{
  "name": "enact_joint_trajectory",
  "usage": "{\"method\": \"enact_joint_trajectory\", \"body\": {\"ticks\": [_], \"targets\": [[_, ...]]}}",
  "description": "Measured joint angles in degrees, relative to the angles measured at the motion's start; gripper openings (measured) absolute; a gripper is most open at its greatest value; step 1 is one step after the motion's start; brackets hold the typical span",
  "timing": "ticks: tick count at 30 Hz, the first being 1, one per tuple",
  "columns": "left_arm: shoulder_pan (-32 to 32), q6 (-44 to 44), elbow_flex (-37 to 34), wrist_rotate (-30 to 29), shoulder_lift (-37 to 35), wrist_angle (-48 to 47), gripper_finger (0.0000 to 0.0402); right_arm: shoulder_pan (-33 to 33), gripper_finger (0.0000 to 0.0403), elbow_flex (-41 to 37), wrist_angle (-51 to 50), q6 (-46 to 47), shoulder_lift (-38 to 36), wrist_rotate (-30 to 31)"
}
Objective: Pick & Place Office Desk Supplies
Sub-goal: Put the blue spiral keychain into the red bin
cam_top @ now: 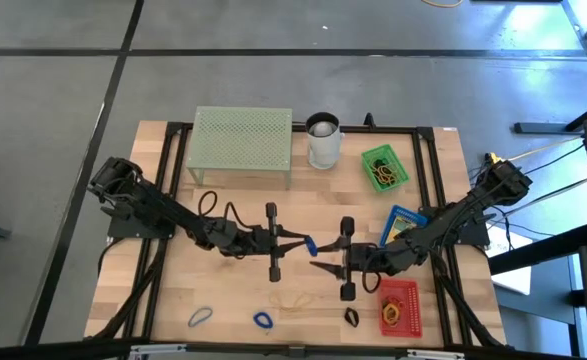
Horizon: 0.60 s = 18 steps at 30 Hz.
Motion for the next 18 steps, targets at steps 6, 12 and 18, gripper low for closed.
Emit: {"method": "enact_joint_trajectory", "body": {"ticks": [6, 12, 18], "targets": [[0.0, -0.1, 0.0, 0.2, 0.0, 0.0, 0.0022, 0.0, 0.0033, 0.0, 0.0, 1.7, 0.0, 0.2], [-0.8, -0.2, 0.0, -0.1, 0.0, 0.0, 0.0044, 0.0, 0.0018, 0.0, 0.0, 4.3, 0.0, 0.2], [-2.2, -0.2, 0.0, -0.2, 0.0, 0.0, 0.0120, 0.0, 0.0011, 0.0, -0.1, 4.5, 0.0, 0.2]]}}
